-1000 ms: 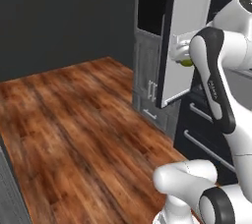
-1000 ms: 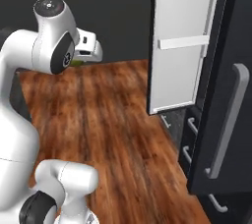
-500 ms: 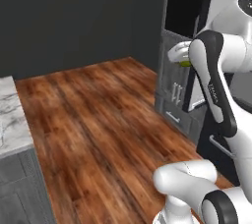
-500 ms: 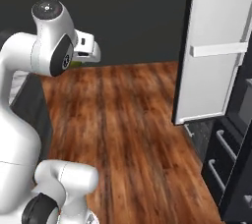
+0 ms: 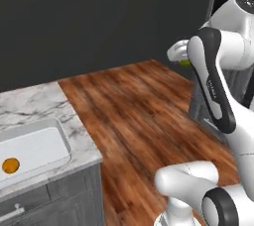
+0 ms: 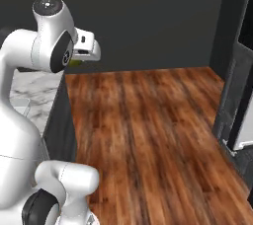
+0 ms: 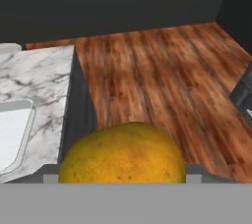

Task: Pick up both oranges from the fridge and place them inside the tupperware on the counter.

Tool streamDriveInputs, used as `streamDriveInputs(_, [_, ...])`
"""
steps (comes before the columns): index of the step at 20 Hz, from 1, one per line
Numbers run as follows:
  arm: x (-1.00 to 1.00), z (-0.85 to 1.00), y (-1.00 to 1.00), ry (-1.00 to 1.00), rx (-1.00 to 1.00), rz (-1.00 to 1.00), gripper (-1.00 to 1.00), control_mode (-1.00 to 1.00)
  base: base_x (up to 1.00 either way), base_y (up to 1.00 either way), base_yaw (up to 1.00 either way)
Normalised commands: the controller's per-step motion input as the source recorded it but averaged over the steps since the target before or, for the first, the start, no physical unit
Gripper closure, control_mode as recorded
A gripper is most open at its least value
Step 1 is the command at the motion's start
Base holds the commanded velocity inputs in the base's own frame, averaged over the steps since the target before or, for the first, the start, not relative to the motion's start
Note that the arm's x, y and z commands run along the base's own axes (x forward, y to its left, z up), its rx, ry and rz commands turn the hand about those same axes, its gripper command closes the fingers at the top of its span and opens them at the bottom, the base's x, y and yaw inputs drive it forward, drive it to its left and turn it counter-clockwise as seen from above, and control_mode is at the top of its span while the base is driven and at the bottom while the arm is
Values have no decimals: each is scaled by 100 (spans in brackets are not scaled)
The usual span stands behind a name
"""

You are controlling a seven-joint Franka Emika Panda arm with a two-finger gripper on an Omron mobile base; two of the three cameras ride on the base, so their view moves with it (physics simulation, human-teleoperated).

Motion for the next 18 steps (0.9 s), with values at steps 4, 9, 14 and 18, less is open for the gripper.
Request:
streamDriveInputs(4, [0,0,0,0,0,0,100,100,-3,99,7])
streamDriveInputs(9, [0,0,0,0,0,0,100,100,-12,100,5])
streamDriveInputs(14, [0,0,0,0,0,0,100,100,7,99,2])
streamDriveInputs(18, [0,0,0,0,0,0,100,100,19,87,2])
